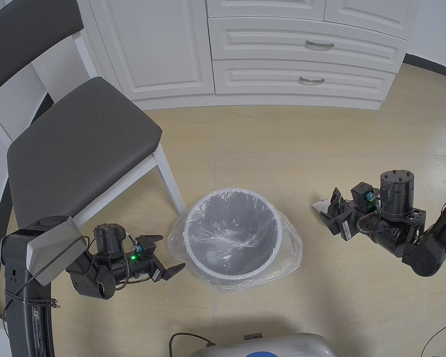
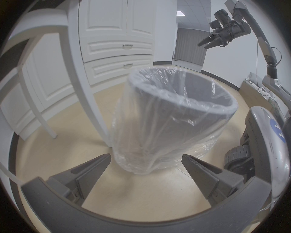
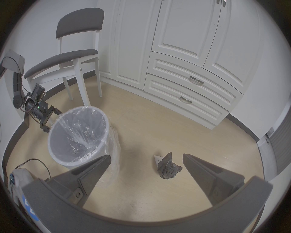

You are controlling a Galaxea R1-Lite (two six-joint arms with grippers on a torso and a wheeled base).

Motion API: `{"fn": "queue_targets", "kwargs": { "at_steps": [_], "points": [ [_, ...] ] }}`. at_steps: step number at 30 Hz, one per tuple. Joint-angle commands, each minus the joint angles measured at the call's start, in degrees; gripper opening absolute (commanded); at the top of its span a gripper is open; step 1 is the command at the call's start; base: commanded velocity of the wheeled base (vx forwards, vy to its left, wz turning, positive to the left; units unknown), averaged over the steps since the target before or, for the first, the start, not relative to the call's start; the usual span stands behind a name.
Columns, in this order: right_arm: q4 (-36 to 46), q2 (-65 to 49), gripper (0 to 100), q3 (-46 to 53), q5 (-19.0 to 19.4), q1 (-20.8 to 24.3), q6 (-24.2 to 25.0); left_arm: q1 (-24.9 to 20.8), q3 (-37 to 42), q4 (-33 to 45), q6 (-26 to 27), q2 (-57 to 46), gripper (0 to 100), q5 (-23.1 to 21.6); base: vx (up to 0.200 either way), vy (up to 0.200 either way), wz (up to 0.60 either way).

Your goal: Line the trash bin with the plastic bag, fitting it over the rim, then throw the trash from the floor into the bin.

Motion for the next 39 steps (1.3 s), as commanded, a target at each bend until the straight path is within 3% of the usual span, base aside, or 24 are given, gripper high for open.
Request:
{"fn": "queue_targets", "kwargs": {
  "at_steps": [1, 8, 16, 26, 39],
  "points": [
    [0.0, -2.04, 100, 0.9, 0.07, 0.04, -0.01, 1.85, 3.87, -3.08, -0.41, -3.68, 100, 0.1, 0.0, 0.0, 0.0],
    [-3.34, -2.22, 100, 2.04, 0.07, -0.05, -0.1, 3.96, 2.64, -3.61, -0.68, -2.98, 100, 0.81, 0.0, 0.0, 0.0],
    [-3.42, -2.22, 100, 1.52, 0.07, -1.02, -0.19, 5.72, -7.11, 2.11, -1.29, 0.45, 100, 2.21, 0.0, 0.0, 0.0],
    [-3.51, -1.69, 100, 1.43, 0.42, -2.07, -1.16, 1.94, -17.31, 8.17, -1.29, 5.99, 100, 4.85, 0.0, 0.0, 0.0],
    [-3.6, -0.64, 100, 1.34, 0.33, -2.42, -1.33, -1.31, -17.92, 7.38, -1.29, 9.33, 100, 5.64, 0.0, 0.0, 0.0]
  ]
}}
